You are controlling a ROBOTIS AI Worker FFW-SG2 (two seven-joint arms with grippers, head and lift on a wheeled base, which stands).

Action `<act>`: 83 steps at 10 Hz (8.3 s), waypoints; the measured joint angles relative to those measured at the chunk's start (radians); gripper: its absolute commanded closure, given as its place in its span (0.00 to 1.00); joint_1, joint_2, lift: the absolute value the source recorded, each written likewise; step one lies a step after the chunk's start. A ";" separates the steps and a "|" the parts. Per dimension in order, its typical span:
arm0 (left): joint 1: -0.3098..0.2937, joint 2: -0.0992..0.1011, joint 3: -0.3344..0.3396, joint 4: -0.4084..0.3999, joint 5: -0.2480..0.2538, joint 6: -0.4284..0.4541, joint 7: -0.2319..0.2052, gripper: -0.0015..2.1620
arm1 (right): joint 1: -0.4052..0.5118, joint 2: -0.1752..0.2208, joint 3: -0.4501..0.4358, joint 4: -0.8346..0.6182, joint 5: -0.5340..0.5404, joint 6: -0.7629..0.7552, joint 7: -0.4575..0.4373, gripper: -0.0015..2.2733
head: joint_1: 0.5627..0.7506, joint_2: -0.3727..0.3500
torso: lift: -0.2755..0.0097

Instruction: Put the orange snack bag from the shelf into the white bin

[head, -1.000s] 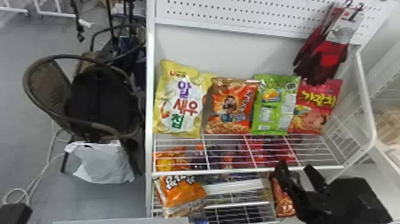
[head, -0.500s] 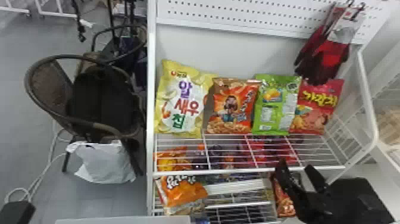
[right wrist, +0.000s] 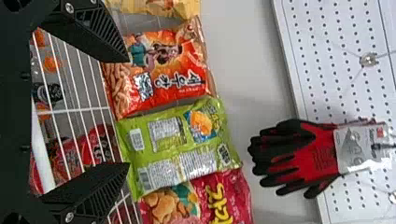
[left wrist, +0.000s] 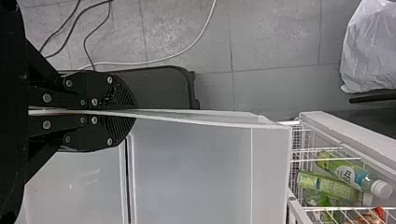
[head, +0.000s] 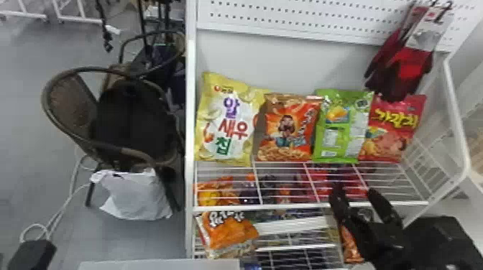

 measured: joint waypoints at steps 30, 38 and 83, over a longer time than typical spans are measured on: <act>0.082 0.000 -0.014 -0.112 0.017 0.000 0.000 0.99 | -0.739 -0.103 0.328 0.281 0.261 0.638 -0.326 0.04 | 0.70 0.46 | 0.97; 0.063 0.000 -0.019 -0.100 0.027 0.000 0.000 0.99 | -0.778 -0.103 0.338 0.328 0.241 0.684 -0.306 0.99 | 0.70 0.46 | 0.97; -0.081 0.000 -0.046 0.088 0.195 0.000 0.000 0.99 | -0.223 -0.060 -0.052 -0.027 0.077 0.353 0.113 0.04 | 0.70 0.22 | 0.97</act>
